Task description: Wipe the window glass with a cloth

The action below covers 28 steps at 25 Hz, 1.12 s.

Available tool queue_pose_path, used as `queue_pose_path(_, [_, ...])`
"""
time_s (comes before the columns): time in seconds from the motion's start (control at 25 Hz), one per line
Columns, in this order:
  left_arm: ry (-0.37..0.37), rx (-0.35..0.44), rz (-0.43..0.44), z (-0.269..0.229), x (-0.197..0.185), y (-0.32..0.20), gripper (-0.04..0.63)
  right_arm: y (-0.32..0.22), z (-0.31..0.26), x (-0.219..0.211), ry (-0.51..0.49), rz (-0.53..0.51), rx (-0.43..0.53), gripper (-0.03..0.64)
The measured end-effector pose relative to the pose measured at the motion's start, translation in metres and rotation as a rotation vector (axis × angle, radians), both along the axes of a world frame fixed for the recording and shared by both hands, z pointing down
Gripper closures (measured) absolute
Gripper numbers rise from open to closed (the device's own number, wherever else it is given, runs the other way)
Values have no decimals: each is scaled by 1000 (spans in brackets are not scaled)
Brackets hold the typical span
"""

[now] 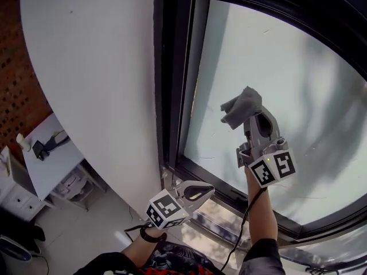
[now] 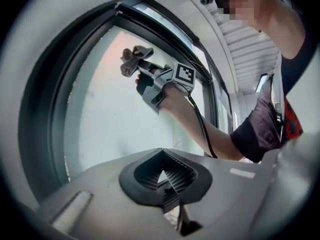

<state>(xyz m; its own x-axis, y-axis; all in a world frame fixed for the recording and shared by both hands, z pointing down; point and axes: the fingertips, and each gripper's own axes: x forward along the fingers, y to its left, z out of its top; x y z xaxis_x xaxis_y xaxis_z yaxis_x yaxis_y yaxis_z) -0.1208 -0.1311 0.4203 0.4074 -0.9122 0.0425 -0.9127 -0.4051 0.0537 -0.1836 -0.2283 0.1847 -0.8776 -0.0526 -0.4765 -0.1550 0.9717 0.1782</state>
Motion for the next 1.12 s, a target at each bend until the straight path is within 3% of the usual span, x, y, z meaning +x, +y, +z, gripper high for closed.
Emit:
queue_pose_path(0.24, [48, 22, -135, -2, -73, 33, 594, 16, 47, -121, 150, -61, -69, 601])
queue_pose_path(0.4, [56, 27, -110, -3, -84, 36, 594, 19, 56, -134, 173, -91, -100, 603])
queue_pose_path(0.76, [49, 21, 36, -1, -59, 5, 594, -3, 51, -68, 129, -45, -132, 603])
queue_pose_path(0.96, [42, 8, 151, 0, -22, -9, 594, -22, 51, -2, 91, 59, -132, 603])
queue_pose_path(1.12, [38, -6, 237, 1, 8, -21, 594, -40, 47, 63, 51, 200, -125, 603])
